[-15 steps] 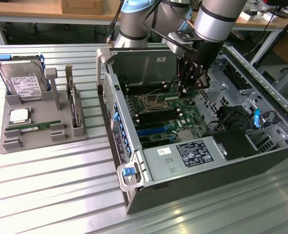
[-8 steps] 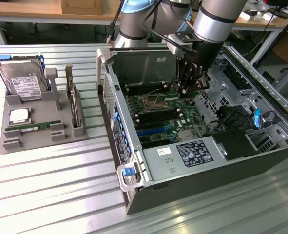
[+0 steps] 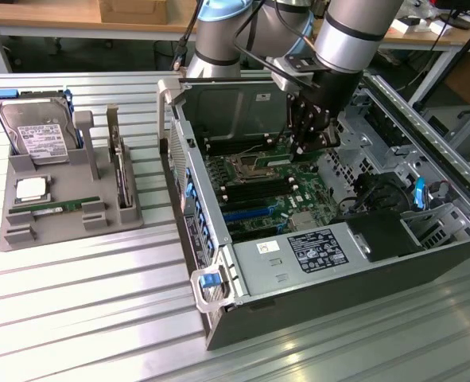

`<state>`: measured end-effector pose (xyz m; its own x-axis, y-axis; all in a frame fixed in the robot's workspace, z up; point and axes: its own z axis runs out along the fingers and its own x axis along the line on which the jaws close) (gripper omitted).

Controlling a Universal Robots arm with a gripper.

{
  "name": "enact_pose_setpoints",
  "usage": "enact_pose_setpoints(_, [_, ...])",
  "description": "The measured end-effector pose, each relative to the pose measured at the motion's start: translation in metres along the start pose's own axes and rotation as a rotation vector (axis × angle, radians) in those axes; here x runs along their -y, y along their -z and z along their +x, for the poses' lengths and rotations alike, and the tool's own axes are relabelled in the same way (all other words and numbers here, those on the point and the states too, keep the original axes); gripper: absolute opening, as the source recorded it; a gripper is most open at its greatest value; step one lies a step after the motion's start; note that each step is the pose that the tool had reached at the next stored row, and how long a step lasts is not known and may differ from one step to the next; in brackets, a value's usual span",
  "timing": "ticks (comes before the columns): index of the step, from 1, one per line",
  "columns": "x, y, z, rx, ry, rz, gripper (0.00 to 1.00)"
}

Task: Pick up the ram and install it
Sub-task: 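Insert the ram into the slot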

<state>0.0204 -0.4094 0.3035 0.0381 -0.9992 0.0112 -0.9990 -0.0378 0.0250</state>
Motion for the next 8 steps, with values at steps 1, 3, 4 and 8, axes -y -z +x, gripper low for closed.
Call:
enact_pose_setpoints(1, [0.0,-0.0005,0.0,-0.0001,0.0,0.0,0.13])
enact_pose_setpoints(3, [0.0,-0.0014,0.0,-0.0001,0.0,0.0,0.13])
enact_pose_setpoints(4, [0.0,-0.0018,0.0,-0.0001,0.0,0.0,0.13])
enact_pose_setpoints(8, [0.0001,-0.0032,0.0,-0.0001,0.0,0.0,0.13])
